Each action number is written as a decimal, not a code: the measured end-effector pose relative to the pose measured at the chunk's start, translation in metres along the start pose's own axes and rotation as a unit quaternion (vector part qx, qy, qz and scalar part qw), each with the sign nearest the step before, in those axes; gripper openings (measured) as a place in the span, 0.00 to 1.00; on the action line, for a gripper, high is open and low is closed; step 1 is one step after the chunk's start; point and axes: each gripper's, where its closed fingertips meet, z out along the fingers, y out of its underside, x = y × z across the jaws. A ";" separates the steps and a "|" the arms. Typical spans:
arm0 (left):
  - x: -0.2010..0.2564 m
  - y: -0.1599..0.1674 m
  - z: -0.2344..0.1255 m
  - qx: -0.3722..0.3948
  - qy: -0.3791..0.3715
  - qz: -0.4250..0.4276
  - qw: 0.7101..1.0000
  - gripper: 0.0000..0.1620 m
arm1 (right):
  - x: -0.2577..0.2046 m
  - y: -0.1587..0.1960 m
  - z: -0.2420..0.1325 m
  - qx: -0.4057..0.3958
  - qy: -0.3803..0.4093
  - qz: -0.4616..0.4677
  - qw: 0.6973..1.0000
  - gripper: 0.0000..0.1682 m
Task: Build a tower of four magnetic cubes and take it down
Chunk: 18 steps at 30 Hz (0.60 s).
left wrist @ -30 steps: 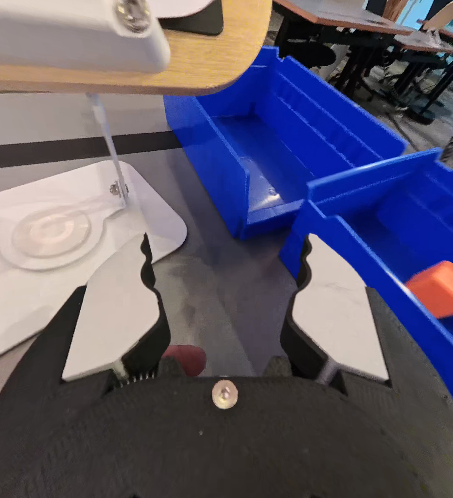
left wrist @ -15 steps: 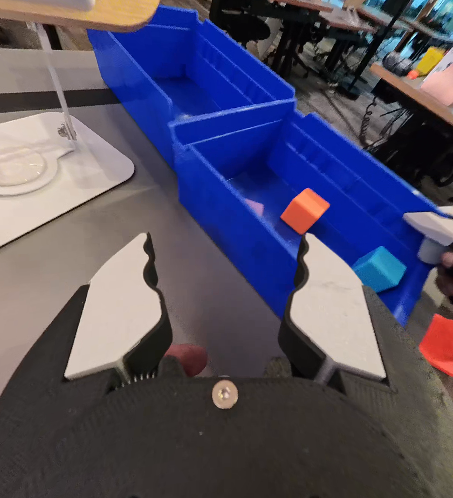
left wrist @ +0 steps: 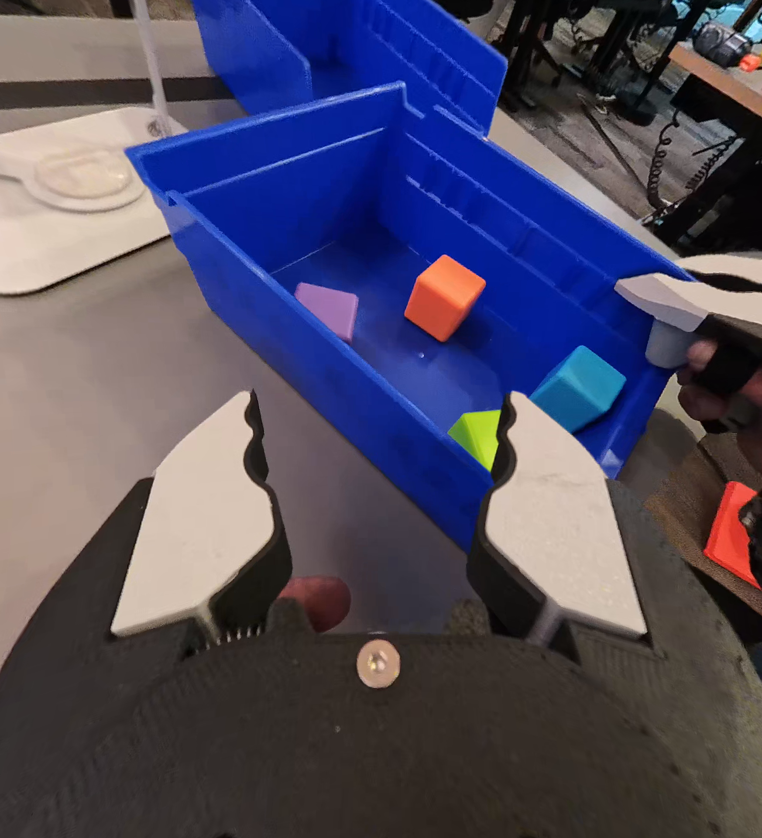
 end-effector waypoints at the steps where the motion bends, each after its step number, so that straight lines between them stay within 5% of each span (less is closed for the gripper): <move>1: -0.003 0.003 -0.005 0.002 -0.007 0.000 1.000 0.60 | -0.005 -0.001 0.002 -0.001 -0.004 -0.002 1.000 0.04; 18: -0.049 0.035 -0.085 0.057 -0.073 -0.011 0.996 0.59 | -0.120 -0.031 0.059 -0.016 -0.121 -0.047 0.991 0.08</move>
